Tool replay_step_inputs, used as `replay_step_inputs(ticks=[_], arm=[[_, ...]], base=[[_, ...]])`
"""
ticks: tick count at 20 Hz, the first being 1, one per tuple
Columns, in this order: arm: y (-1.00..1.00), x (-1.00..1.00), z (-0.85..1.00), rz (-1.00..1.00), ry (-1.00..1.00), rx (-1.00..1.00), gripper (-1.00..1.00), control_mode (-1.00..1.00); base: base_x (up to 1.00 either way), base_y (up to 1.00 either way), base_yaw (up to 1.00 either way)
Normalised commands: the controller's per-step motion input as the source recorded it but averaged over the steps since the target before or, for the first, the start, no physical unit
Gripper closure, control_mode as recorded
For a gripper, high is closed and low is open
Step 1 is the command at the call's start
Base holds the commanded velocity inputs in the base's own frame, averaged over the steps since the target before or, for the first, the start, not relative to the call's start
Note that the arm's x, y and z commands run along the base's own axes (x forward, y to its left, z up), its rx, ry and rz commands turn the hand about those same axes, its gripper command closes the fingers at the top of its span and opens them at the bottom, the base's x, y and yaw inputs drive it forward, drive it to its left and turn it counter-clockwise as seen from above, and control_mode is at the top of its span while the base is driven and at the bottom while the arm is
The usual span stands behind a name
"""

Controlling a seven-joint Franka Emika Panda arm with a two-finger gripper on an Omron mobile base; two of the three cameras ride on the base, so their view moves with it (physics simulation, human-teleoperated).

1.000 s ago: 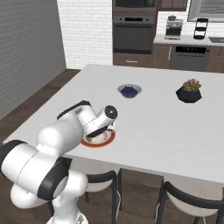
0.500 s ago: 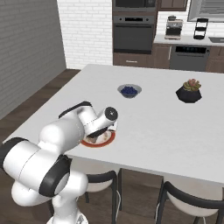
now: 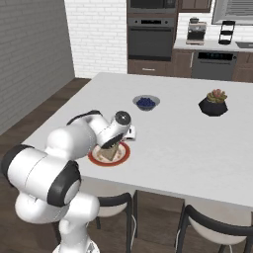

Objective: Start the toaster. Once the lever pops up, take the bread to the plate on the dining counter.

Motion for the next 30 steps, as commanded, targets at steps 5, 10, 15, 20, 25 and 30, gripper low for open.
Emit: replay_step_inputs(ticks=[5, 10, 15, 20, 25, 30], arm=[[0.21, 0.02, 0.29, -0.04, -0.01, -0.39, -1.0, -1.0], [0.09, -0.01, 0.16, -0.04, -0.05, -0.36, -1.0, -1.0], [0.11, -0.59, 0.42, -0.09, 0.01, -0.14, -1.0, -1.0], [0.01, -0.58, 0.7, -0.23, 0.35, 0.15, -1.0, -1.0], [0.0, -0.91, 0.59, -0.13, 0.14, 0.39, -1.0, -1.0], [0.25, -1.0, 0.17, 0.02, -0.24, 0.16, -1.0, -1.0]], base=[[0.0, 0.0, 0.0], [0.0, 0.0, 0.0], [0.0, 0.0, 0.0], [0.0, 0.0, 0.0], [0.0, 0.0, 0.0], [0.0, 0.0, 0.0]])
